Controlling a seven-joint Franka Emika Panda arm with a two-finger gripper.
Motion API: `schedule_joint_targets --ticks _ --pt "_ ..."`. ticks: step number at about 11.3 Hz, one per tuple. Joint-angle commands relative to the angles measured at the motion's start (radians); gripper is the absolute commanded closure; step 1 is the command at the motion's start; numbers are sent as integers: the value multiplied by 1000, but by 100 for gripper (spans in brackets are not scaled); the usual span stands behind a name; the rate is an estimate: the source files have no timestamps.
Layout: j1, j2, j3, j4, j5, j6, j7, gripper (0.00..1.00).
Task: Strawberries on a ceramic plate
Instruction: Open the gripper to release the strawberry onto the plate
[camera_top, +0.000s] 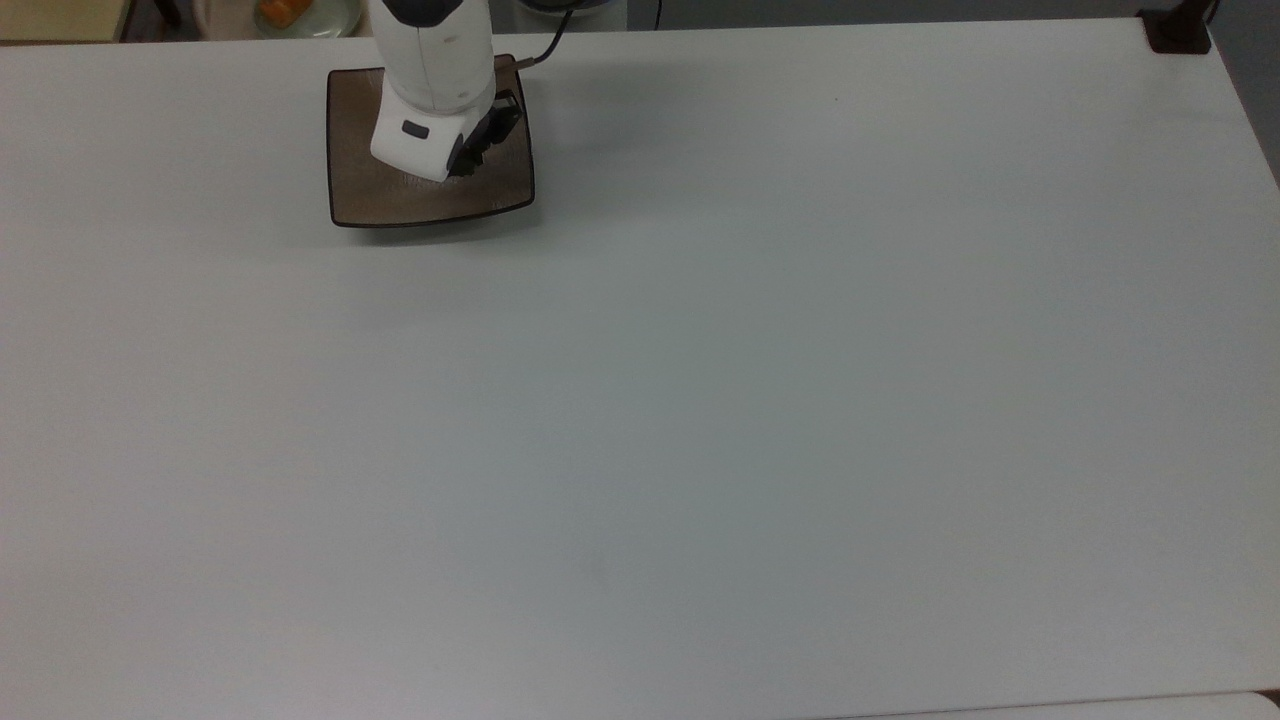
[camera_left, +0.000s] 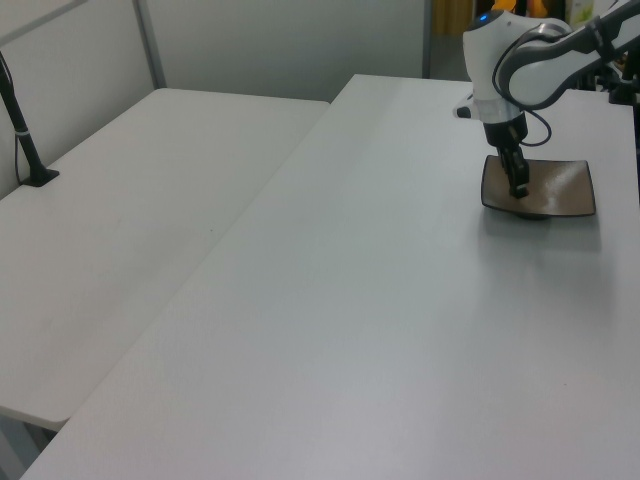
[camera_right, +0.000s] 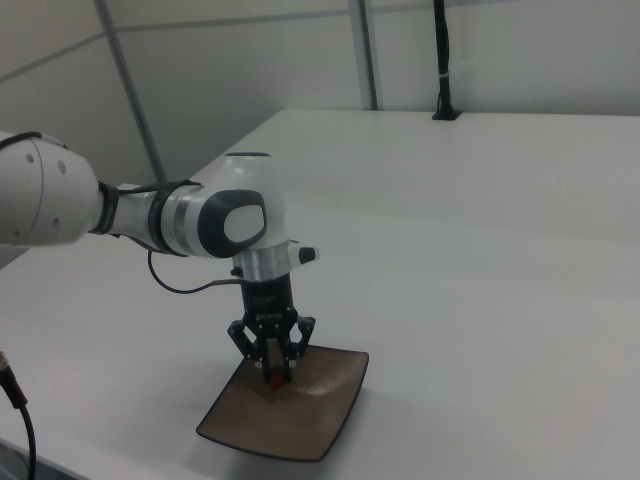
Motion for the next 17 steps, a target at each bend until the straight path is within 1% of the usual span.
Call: schedule_joint_targets --ticks 1,2,3,6,7,9,10,11,12,13,14,15,16,17 --pt "-16 -6 -4 -17 -21 15 -16 55" --pt "-16 -4 -6 -17 -21 14 -15 18" --pt "-16 -4 -6 -17 -21 12 -13 0" --pt "-16 -21 -6 -5 -9 0 4 0" --pt "-15 -30 -6 31 2 -15 27 0" --pt "-7 -32 -6 134 43 -57 137 0" --pt "-6 -38 -4 188 51 -86 186 0" --pt "-4 -39 0 244 79 -115 236 0" --pt "-2 -39 3 294 129 -139 310 0" --pt "1 -42 5 334 151 -150 370 0" --pt "2 -50 7 383 154 -158 413 0" --pt "2 -64 23 413 154 -196 453 0" --pt "2 -73 57 441 152 -240 529 0" --pt "1 -85 69 466 152 -258 607 0"
